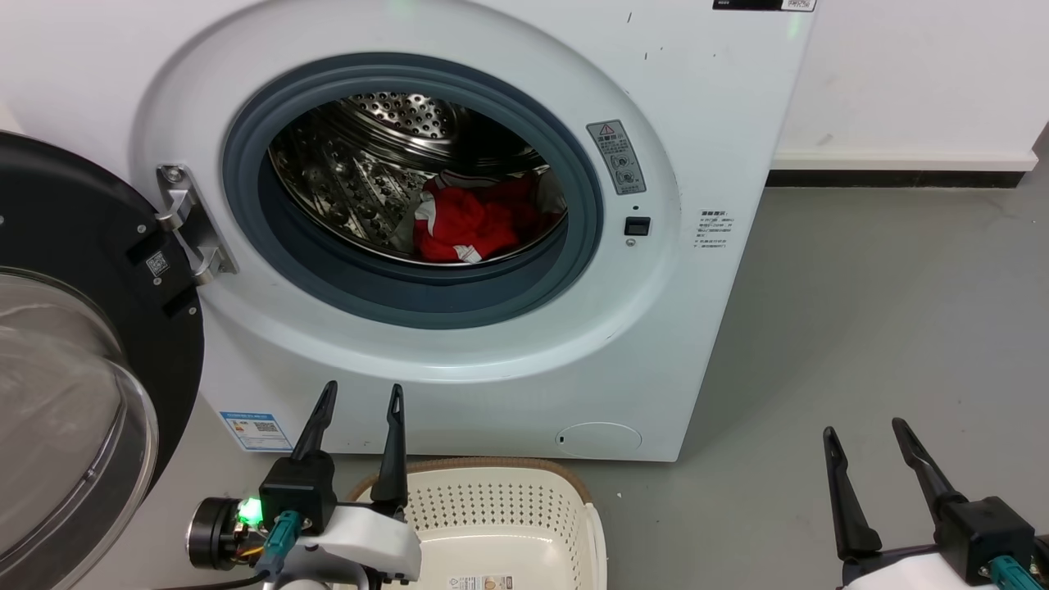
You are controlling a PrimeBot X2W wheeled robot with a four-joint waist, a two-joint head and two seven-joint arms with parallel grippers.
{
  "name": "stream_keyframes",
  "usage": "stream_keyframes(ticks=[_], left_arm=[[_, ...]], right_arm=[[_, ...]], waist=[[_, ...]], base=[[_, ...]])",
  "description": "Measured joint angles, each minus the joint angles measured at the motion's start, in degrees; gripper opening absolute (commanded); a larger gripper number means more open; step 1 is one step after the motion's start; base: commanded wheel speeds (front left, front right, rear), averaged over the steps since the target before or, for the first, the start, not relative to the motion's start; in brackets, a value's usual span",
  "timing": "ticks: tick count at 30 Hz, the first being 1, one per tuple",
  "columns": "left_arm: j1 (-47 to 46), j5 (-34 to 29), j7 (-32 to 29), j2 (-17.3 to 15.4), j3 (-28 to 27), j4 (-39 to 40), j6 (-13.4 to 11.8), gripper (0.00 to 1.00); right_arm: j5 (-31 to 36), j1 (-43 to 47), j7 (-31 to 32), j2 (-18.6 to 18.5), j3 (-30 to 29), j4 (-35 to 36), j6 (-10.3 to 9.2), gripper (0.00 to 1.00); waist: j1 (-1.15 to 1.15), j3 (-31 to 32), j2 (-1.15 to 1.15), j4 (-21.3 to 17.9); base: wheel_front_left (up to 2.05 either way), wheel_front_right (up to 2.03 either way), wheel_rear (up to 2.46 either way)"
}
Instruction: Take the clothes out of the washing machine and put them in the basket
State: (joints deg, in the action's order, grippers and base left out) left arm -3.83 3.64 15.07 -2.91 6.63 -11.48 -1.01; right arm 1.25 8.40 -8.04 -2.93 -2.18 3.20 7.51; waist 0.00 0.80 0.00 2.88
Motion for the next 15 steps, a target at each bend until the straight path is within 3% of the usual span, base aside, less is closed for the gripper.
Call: stream_keyframes(ticks=[15], left_arm=[[0.1, 0.5, 0.0, 0.0, 0.2, -0.8, -0.5, 1.00]], right_arm=[[-0.8, 0.1, 0.7, 0.0, 0.0, 0.1, 0.00, 1.00]], waist=[[0.00, -0.1, 0.00, 0.3]], base=[[0.00, 0.00, 0.00]])
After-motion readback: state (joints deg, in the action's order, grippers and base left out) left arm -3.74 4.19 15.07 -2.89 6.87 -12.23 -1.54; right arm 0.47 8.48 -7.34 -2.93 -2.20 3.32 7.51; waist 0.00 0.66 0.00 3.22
